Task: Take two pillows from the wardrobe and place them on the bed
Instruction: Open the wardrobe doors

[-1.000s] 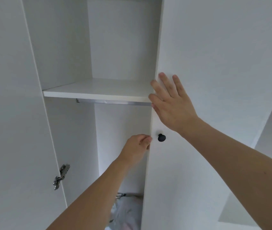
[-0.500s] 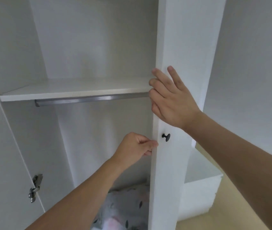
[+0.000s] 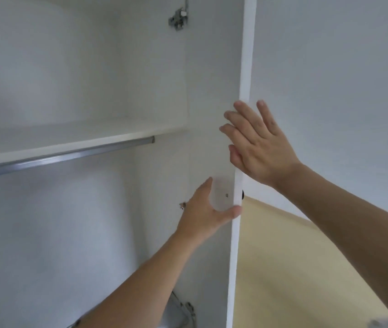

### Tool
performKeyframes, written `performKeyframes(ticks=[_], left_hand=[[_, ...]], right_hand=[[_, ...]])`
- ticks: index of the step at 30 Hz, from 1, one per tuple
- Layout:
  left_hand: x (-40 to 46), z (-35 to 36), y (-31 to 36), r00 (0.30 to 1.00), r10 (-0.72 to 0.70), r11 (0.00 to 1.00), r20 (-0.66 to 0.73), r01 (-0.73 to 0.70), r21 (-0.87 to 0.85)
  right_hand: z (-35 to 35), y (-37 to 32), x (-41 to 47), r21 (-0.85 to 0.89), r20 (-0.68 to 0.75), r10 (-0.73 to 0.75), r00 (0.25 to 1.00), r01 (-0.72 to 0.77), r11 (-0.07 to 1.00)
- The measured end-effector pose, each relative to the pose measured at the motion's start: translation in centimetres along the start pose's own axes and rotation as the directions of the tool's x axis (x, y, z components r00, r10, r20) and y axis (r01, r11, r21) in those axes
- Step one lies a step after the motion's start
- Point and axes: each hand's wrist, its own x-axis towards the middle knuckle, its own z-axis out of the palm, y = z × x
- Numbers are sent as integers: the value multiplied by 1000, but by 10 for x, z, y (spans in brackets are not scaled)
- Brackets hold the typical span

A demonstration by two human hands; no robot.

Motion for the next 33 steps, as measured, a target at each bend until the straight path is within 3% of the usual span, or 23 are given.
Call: performKeyframes(ticks=[2,7,21,27,30,33], left_hand=[[17,21,9,999,52,998,-6,-52,17],[54,76,27,999,-29,996,16,28,86],[125,182,55,970,-25,994,-241,49,93],[125,183,37,970,61,994,-235,-37,103],[120,157,7,971,117,993,-211,-114,26],[111,106,-46,953,43,996,-301,-19,83]], right_hand=[[0,16,-9,-64,88,11,996,-5,998],[10,60,-39,-198,265,81,961,-28,980],[64,140,-96,-286,393,144,908,-28,958],[65,127,-91,-291,397,183,899,-66,954],[66,102,-78,-257,412,188,892,-84,963],[76,64,-58,-160,434,200,878,-144,977]])
